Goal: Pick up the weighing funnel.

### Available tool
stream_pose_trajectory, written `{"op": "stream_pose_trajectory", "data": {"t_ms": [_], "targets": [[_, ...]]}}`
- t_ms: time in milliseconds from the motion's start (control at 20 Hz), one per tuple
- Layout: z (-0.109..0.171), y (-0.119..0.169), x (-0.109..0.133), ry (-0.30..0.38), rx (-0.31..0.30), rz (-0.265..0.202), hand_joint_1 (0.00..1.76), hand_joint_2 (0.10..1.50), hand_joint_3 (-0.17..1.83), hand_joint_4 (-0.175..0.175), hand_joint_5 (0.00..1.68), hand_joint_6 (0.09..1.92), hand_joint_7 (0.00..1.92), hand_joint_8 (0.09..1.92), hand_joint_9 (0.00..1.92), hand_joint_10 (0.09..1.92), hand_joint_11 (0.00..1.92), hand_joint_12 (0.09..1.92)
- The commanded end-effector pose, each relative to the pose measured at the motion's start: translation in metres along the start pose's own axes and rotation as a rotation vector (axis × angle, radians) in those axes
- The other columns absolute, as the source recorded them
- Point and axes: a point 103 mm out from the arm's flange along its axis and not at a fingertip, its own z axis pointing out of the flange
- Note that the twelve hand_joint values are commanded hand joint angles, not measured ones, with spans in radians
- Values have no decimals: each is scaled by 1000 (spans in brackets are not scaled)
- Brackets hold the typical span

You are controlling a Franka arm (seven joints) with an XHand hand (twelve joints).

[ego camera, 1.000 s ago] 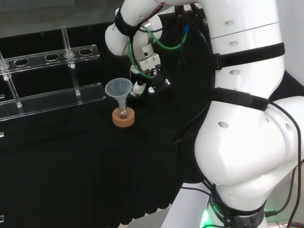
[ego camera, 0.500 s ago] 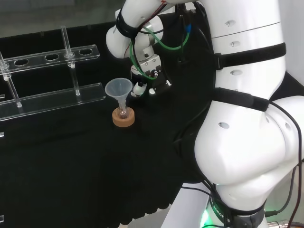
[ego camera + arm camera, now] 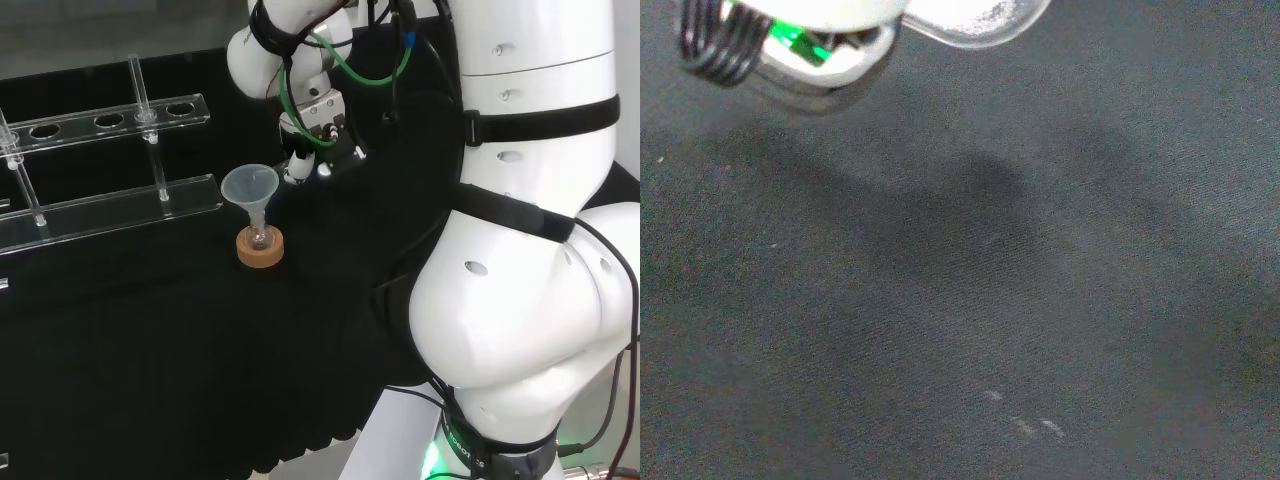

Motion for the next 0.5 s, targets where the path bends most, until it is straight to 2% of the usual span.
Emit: {"op": "stream_pose_trajectory", "data": {"t_ms": [50, 500], "targets": [[-14, -9, -19, -8, 5, 29, 1139, 669, 565, 175, 1375, 441, 608, 652, 951, 372, 756, 1110], [-51, -31, -46, -31, 0, 80, 1134, 683, 549, 175, 1355, 475, 596, 658, 951, 367, 751, 1109]]}}
